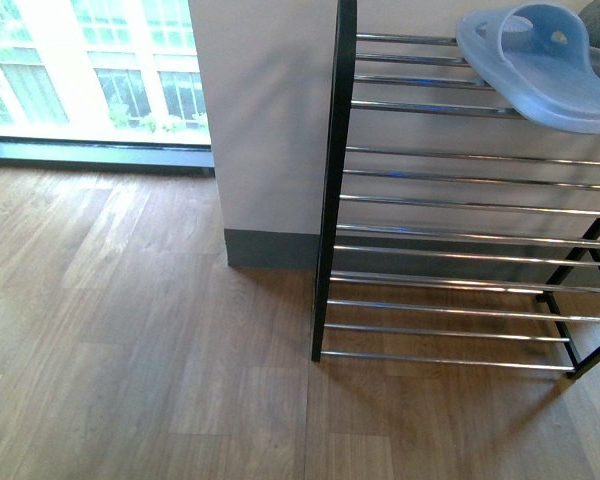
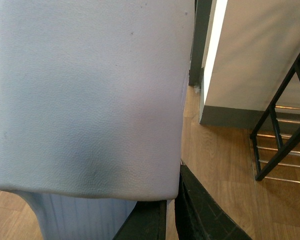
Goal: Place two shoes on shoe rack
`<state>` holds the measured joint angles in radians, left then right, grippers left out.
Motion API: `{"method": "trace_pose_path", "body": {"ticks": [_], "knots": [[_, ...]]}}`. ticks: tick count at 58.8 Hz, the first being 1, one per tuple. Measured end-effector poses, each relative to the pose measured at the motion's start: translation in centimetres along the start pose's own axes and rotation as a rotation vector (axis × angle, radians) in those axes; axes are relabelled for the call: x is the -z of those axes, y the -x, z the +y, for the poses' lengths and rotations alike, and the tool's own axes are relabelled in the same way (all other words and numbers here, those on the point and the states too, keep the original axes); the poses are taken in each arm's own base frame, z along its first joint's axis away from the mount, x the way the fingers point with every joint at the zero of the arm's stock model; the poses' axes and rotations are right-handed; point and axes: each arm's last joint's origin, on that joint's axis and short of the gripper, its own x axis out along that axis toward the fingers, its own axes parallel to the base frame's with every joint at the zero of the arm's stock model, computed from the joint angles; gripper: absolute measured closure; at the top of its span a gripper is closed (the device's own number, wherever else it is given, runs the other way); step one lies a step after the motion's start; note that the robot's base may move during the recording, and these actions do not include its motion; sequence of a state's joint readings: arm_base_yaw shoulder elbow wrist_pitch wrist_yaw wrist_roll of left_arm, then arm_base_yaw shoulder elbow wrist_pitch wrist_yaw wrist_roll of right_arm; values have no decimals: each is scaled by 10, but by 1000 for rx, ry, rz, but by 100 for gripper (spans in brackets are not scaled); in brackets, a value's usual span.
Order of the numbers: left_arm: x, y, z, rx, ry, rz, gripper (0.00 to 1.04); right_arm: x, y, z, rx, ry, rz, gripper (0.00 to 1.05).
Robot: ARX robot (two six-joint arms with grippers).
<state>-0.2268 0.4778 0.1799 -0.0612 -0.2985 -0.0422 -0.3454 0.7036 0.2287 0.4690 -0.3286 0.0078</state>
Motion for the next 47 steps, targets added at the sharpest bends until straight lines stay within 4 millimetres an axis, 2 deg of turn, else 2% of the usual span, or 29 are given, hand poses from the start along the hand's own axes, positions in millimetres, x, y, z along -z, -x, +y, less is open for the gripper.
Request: {"method": "trace_pose_path", "body": {"ticks": [1, 8, 29, 36, 47], "knots": [[0, 0, 0, 1, 0, 0, 103, 3, 2, 4, -2, 1, 1, 77], [0, 0, 0, -1, 1, 0, 103, 16, 11, 16, -6, 7, 2, 104], [0, 0, 0, -1, 0, 0, 103, 33, 27, 32, -11, 5, 1, 103], [0, 0, 0, -1, 1, 0, 103, 37, 32, 43, -19, 7, -3, 103], [0, 0, 0, -1, 1, 0, 103, 43, 37, 44, -13, 6, -12, 103]]}}
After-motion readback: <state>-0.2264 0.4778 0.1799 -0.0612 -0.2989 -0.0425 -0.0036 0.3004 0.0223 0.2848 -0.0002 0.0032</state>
